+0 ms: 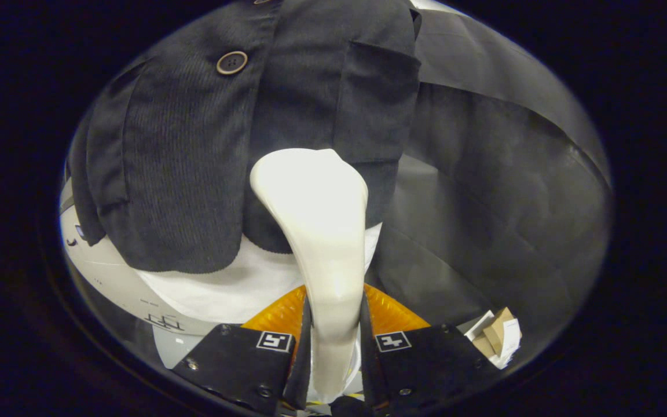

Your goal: Iron the clothes twice with a garment steamer, once on the left side and once on the right side.

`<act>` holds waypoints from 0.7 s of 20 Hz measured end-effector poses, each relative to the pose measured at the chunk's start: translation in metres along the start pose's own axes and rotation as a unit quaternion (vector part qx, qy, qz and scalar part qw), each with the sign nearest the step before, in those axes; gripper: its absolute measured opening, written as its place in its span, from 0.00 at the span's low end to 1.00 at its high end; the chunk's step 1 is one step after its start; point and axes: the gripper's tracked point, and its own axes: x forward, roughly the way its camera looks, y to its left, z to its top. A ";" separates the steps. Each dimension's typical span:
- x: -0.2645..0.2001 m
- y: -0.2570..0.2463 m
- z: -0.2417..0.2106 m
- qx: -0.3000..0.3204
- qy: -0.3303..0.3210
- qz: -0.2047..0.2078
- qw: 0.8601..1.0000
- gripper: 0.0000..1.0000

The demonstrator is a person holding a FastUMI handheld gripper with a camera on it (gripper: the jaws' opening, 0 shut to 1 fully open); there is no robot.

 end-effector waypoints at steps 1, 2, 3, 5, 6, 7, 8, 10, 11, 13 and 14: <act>0.000 0.002 -0.003 0.007 0.007 0.010 1.000 0.39; 0.000 0.003 -0.003 0.013 0.014 0.020 1.000 0.39; 0.001 0.001 -0.003 0.016 0.015 0.028 0.999 0.39; 0.000 0.003 -0.002 0.017 0.016 0.045 0.999 0.39; 0.000 0.004 -0.001 0.019 0.016 0.056 0.998 0.39; 0.001 0.005 0.000 0.019 0.018 0.067 0.997 0.39; 0.000 0.006 0.000 0.023 0.018 0.078 0.997 0.39; 0.001 0.007 0.004 0.026 0.015 0.100 0.995 0.39; -0.001 0.006 0.004 0.026 0.013 0.111 0.993 0.39; -0.006 0.002 0.006 0.030 0.009 0.129 0.991 0.39; -0.008 0.000 0.009 0.029 0.004 0.134 0.990 0.39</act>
